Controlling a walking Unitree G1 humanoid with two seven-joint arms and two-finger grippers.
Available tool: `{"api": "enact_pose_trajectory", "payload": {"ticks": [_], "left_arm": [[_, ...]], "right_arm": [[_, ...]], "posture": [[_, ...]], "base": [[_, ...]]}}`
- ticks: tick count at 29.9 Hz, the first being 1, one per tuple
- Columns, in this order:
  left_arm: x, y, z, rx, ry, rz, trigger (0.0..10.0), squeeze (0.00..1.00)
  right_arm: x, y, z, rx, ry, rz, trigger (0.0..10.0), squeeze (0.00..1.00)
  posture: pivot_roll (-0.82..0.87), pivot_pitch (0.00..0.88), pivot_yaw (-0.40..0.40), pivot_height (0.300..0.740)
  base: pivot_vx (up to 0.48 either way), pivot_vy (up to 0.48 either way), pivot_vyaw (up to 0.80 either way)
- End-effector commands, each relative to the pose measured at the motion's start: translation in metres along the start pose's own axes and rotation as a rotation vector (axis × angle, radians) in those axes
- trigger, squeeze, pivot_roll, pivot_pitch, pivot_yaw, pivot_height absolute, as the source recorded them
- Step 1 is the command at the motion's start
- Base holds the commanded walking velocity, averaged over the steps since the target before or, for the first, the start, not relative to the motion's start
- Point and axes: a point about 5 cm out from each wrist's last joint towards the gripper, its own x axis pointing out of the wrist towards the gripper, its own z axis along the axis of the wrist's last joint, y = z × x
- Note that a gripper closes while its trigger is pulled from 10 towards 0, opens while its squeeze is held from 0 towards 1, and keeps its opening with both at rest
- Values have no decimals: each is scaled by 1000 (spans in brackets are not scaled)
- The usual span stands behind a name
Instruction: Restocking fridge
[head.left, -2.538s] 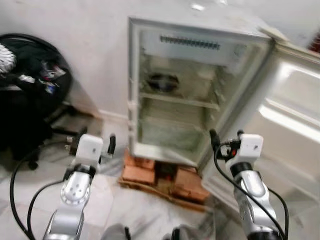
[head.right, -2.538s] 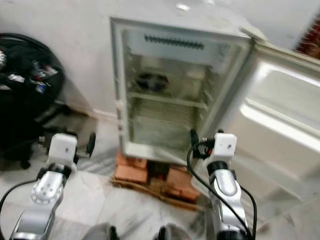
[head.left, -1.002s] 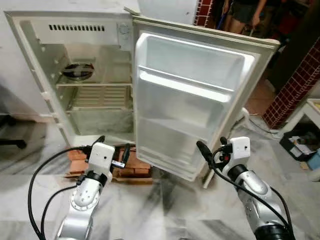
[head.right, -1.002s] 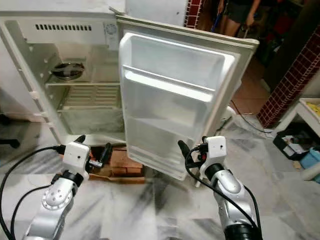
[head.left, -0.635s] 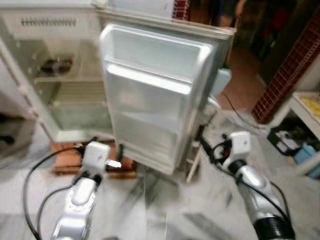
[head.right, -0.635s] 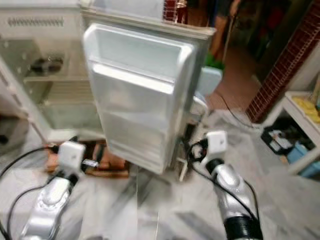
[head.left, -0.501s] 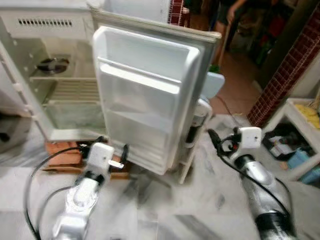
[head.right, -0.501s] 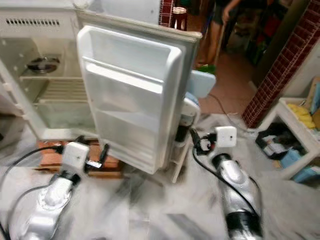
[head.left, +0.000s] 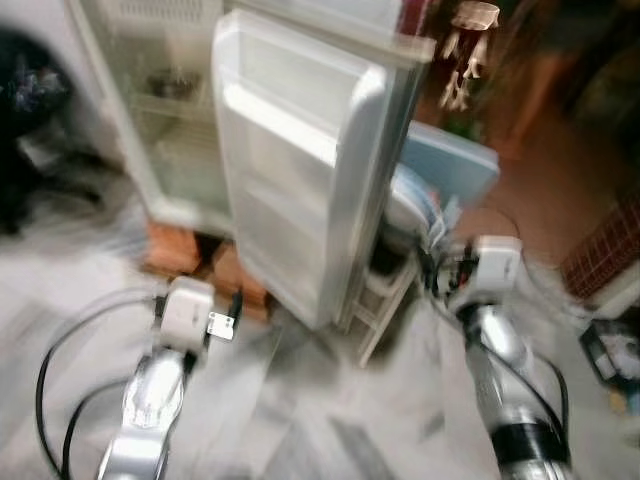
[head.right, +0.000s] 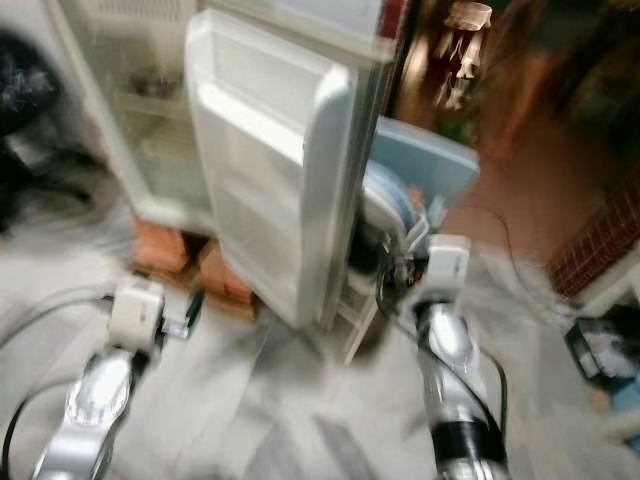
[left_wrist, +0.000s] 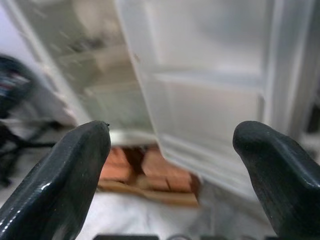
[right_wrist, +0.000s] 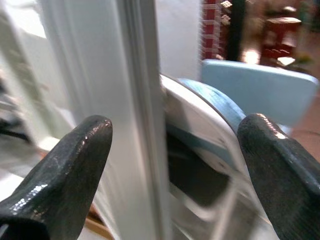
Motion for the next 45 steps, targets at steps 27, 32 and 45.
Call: {"api": "enact_pose_trajectory", "payload": {"ticks": [27, 32, 45], "left_arm": [[-9, 2, -3, -214, 42, 78, 10000, 0], [-9, 1, -3, -214, 46, 78, 10000, 0], [-12, 0, -8, -219, 93, 95, 10000, 0]], "right_arm": [[-28, -2, -9, -9, 29, -49, 10000, 0], [-22, -2, -6, -17, 22, -45, 10000, 0], [-1, 1, -1, -24, 23, 31, 10000, 1000]], "posture": [[44, 0, -40, 740], [44, 0, -40, 740], [56, 0, -37, 740]], "base": [[212, 0, 0], [311, 0, 0], [151, 0, 347]]}}
